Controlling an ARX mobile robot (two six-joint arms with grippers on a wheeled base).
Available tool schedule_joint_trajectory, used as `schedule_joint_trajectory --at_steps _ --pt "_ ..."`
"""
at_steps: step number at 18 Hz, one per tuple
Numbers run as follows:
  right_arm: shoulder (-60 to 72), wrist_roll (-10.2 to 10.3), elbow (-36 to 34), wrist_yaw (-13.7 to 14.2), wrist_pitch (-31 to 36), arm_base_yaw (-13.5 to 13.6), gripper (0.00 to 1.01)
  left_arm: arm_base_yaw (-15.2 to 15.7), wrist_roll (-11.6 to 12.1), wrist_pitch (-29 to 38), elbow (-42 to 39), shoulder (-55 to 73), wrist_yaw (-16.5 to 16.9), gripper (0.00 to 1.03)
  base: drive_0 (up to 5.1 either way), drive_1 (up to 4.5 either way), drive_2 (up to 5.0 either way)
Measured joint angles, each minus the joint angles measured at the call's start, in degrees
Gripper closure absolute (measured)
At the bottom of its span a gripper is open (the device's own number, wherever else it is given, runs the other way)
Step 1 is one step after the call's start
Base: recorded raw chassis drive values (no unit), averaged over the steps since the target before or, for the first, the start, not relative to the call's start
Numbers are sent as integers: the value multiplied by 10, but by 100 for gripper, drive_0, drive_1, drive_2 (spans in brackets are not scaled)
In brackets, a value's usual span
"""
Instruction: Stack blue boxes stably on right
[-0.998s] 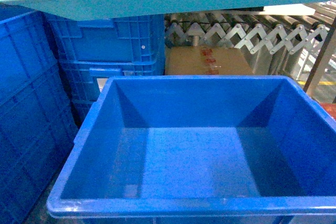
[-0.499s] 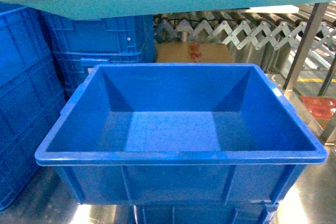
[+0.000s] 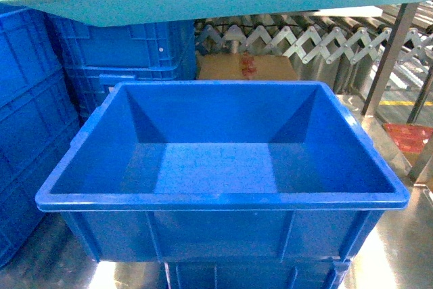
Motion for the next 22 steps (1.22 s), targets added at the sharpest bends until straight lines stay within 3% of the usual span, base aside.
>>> schedule_joint_trajectory --at_steps 22 --pt "2 6 2 -2 -18 -1 93 -1 0 -8 -1 3 3 101 0 0 0"
